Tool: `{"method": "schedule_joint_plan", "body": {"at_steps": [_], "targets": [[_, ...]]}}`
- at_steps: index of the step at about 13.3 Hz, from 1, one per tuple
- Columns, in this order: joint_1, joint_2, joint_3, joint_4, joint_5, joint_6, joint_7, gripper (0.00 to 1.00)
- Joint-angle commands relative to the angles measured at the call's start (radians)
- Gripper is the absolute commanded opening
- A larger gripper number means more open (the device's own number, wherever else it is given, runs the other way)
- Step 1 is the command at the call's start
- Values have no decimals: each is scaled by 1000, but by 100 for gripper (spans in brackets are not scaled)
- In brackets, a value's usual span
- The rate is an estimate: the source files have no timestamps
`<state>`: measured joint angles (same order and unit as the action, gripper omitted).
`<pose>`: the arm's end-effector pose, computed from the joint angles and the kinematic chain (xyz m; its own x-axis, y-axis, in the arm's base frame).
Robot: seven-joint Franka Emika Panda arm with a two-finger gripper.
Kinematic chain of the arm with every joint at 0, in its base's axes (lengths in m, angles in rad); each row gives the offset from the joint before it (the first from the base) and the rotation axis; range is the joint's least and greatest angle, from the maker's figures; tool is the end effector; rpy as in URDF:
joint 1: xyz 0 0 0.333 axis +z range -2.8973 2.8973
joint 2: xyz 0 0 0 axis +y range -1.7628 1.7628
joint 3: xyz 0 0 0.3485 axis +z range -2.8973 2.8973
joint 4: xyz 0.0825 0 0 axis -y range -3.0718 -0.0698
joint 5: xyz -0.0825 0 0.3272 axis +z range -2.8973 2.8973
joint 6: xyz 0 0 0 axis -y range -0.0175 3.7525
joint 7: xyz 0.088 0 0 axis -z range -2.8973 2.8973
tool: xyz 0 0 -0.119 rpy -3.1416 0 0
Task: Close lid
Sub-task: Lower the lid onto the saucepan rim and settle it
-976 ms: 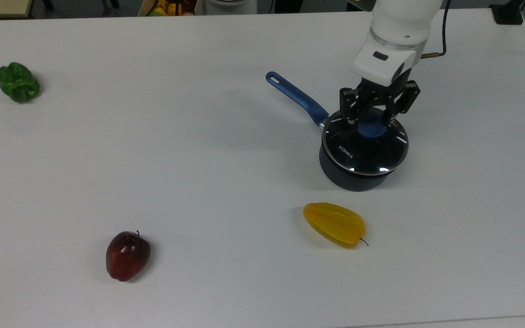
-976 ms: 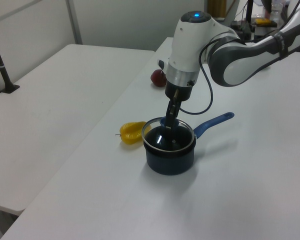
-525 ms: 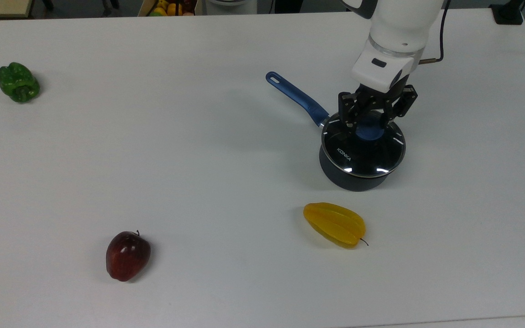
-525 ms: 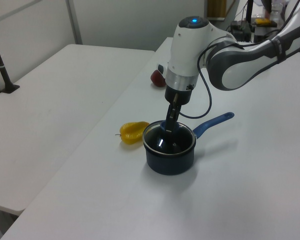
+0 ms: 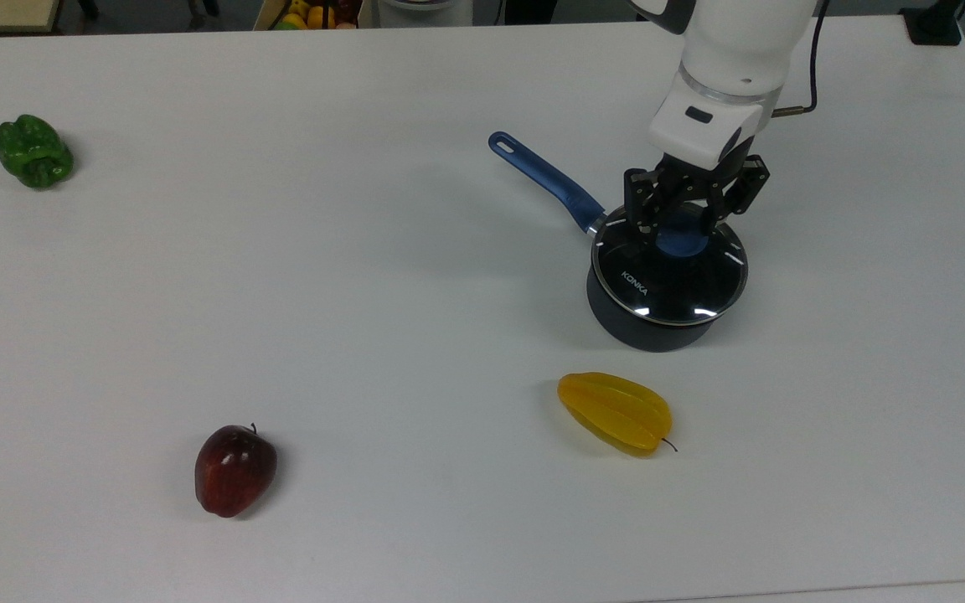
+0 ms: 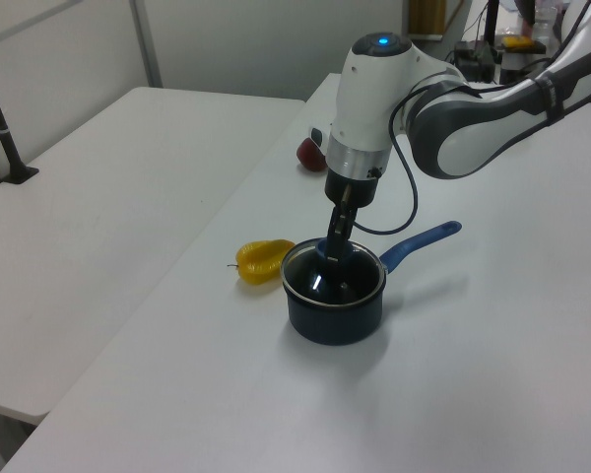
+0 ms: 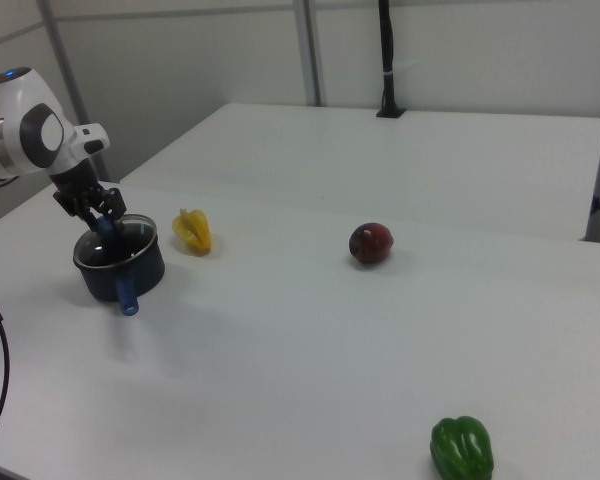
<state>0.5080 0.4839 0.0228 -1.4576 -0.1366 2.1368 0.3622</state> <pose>0.5913 0.3351 0.4623 0.9496 0.2240 0.2192 0.2203 -0.9745 0.0415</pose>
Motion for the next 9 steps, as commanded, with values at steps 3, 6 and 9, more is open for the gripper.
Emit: {"method": "schedule_joint_plan", "body": {"at_steps": [3,6,9], "targets": [[23,-15,-14,-3,8,-12,12,43],[21,-13,-14,-6,8,-11,11,43],[17,-13,-14,-7,6,-11,11,44]]}}
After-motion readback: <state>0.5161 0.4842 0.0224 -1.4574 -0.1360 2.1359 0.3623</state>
